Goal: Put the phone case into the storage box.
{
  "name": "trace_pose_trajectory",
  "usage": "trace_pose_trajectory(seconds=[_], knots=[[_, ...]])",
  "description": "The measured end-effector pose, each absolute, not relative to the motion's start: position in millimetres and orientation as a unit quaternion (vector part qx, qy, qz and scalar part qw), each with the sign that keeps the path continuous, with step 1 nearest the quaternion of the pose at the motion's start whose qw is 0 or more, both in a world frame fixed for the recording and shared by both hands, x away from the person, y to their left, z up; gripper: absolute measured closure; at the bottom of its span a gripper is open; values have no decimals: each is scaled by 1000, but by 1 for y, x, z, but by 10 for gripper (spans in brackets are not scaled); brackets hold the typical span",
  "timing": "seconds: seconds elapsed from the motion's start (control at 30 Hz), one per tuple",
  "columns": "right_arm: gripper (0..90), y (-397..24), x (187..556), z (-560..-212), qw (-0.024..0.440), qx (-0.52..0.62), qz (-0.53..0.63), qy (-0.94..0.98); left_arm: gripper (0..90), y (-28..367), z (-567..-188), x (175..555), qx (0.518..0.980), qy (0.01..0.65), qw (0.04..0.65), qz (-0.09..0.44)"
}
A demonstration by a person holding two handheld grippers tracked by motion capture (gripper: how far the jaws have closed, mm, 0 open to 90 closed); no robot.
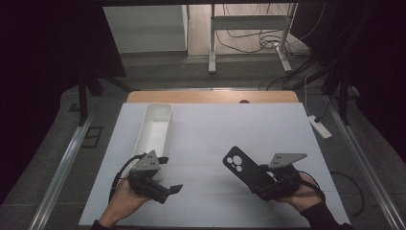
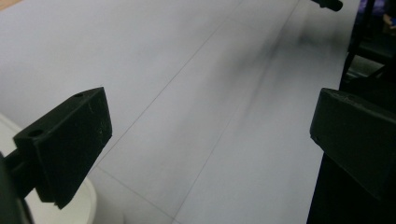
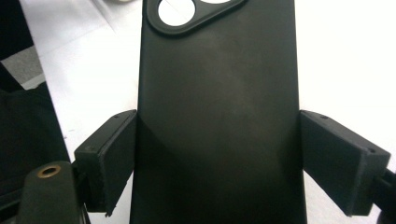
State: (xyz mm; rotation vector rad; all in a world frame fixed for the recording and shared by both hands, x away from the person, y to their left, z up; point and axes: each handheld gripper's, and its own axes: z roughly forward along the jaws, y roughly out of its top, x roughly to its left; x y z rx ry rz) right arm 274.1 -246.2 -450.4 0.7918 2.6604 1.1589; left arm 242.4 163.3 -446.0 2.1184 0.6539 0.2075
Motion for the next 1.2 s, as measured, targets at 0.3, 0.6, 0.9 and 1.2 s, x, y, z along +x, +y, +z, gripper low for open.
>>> trace_pose_trajectory(seconds=[0.3, 0.6, 0.9, 1.2], knots=[[154, -243, 271, -446, 58, 247, 407, 878, 0, 160, -446, 255, 852, 243, 458, 67], [154, -238, 270, -445, 50, 229, 419, 877, 0, 152, -444, 263, 854, 219, 469, 58], [154, -235, 270, -443, 42, 220, 427, 876, 0, 149, -444, 269, 850, 208, 481, 52], [153, -229, 270, -441, 34, 203, 438, 875, 0, 143, -444, 275, 850, 185, 492, 46]])
